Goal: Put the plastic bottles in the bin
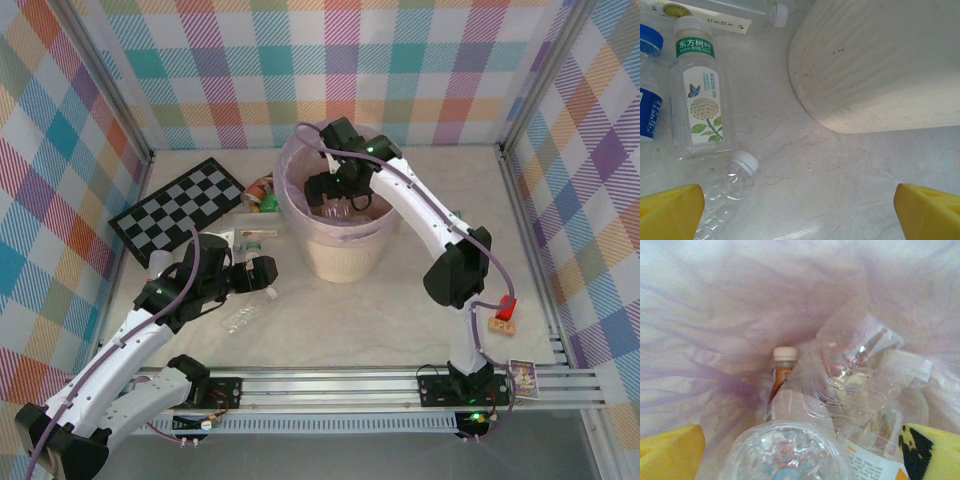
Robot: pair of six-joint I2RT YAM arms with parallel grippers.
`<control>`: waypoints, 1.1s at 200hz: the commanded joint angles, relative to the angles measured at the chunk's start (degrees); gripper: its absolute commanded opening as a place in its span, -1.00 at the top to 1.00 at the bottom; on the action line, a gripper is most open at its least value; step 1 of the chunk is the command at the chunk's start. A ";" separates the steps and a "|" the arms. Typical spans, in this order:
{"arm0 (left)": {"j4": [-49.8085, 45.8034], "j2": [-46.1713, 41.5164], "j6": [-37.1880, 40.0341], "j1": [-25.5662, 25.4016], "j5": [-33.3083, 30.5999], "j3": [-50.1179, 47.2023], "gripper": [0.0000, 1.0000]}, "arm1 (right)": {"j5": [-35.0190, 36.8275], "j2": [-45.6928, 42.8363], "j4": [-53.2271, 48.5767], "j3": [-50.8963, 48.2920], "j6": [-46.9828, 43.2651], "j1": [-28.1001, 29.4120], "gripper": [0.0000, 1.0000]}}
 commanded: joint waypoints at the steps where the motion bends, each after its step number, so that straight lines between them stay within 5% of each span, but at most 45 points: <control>1: 1.16 0.16 0.21 0.41 0.25 -0.14 -0.94 | -2.42 -3.77 -2.09 4.34 -2.70 0.43 -0.98; 85: 4.62 0.41 -0.64 0.41 1.81 -2.78 -0.95 | -2.34 -17.08 -2.47 10.91 0.53 -3.48 -0.98; 177: 5.19 -0.02 -0.76 0.41 2.65 -3.72 -0.95 | -17.10 -32.96 11.90 -26.85 21.75 -42.53 -0.98; 220: 4.79 -1.53 -1.68 0.42 2.14 -4.86 -0.95 | -15.92 -29.22 21.58 -41.47 33.69 -50.27 -0.99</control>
